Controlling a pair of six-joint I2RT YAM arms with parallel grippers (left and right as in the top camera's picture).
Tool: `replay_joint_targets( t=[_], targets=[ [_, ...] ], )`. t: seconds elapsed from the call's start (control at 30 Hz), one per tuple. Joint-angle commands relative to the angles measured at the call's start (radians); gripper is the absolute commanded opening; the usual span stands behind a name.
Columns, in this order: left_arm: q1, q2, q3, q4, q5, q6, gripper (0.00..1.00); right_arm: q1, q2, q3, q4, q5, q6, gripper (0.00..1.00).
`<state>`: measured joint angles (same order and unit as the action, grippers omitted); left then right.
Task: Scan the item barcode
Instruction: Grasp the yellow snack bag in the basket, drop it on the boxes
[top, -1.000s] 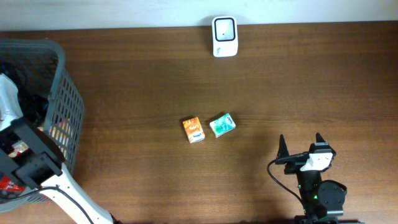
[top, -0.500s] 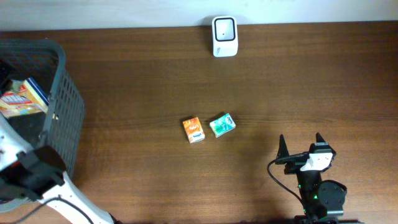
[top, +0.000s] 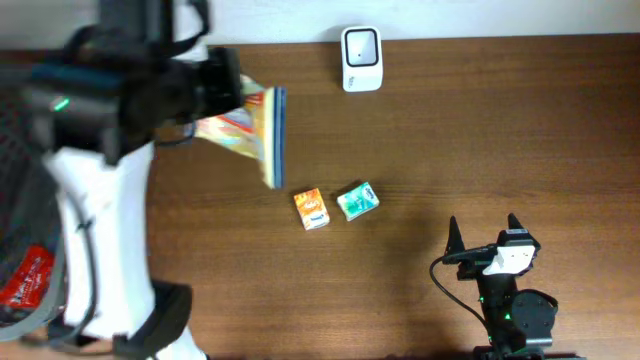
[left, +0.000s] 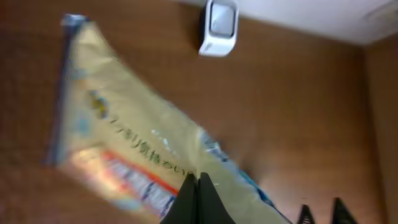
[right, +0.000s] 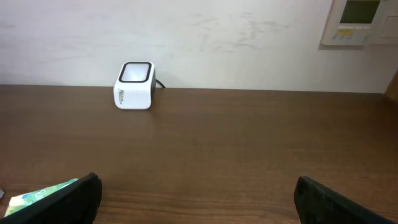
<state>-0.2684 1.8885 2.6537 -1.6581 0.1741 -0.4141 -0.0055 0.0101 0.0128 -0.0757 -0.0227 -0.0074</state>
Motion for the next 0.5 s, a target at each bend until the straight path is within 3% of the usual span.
replay_joint_targets(
  t=[0.0,0.2,0.23,0.27,0.37,0.47],
  targets=[
    [-0.121,0.142,0.004,-0.001,-0.074,0.011,0.00,0.005,-0.006,-0.007,-0.003,0.006,0.000,0.99],
    [-0.253,0.478,0.004,0.002,-0.122,0.011,0.00,0.005,-0.006,-0.007,-0.003,0.006,0.000,0.99],
    [-0.259,0.508,0.004,-0.001,-0.118,0.012,0.38,0.005,-0.006,-0.007,-0.003,0.006,0.000,0.98],
    [-0.259,0.512,0.004,-0.004,-0.117,0.026,1.00,0.005,-0.006,-0.007,-0.003,0.006,0.000,0.99],
    [-0.251,0.503,0.075,-0.030,-0.112,0.080,0.99,0.005,-0.006,-0.007,-0.003,0.006,0.000,0.99],
    [-0.145,0.378,0.214,-0.030,-0.112,0.079,0.99,0.005,-0.006,-0.007,-0.003,0.006,0.000,0.98]
  ],
)
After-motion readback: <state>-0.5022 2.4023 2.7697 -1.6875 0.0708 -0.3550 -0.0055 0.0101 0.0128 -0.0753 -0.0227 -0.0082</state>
